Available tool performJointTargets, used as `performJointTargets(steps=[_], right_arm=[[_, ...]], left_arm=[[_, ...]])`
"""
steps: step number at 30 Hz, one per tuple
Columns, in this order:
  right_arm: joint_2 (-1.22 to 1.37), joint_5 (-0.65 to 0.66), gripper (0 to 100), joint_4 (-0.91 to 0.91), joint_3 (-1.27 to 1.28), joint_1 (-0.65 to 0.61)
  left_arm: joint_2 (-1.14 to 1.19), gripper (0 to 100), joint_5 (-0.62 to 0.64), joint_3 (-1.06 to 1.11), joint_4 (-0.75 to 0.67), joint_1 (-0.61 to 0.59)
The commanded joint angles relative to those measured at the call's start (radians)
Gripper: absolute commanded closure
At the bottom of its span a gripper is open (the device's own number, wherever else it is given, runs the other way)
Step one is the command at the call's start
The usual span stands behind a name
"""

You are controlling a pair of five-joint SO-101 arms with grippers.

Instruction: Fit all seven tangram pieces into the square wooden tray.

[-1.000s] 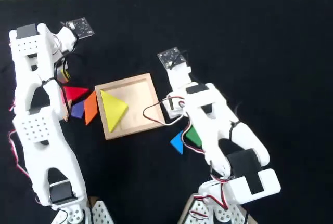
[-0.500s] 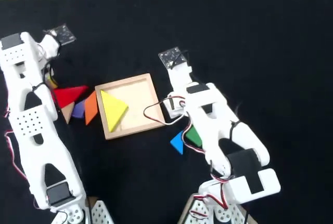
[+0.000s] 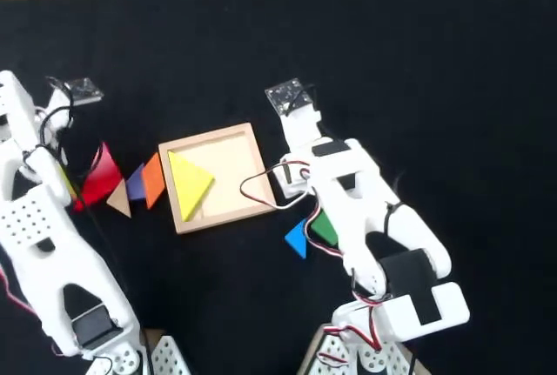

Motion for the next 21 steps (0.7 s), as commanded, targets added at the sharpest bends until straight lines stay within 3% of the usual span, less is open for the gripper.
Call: performJointTargets(steps=[1, 4, 6, 11, 15, 17, 21], right_arm=[[-0.001, 0.011, 98.3, -0.012, -0.031, 0.021], [-0.001, 0.011, 98.3, -0.012, -0.030, 0.021], [-0.001, 0.011, 98.3, -0.011, -0.028, 0.021], [-0.002, 0.011, 98.3, -0.011, -0.027, 0.021], [-0.002, 0.011, 98.3, -0.011, -0.025, 0.021], [-0.002, 0.011, 98.3, -0.009, -0.025, 0.021], [-0.001, 0.063, 98.3, 0.006, -0.025, 0.021]], left_arm=[[-0.318, 78, -0.135, 0.257, 0.005, 0.001], [-0.519, 78, -0.107, 0.354, -0.078, 0.002], [-0.631, 78, -0.018, 0.409, -0.149, 0.008], [-0.793, 78, 0.138, 0.693, -0.262, 0.166], [-0.829, 78, 0.212, 0.969, -0.609, 0.239], [-0.832, 75, 0.239, 1.049, -0.713, 0.252], [-0.827, 71, 0.311, 1.063, -0.683, 0.271]])
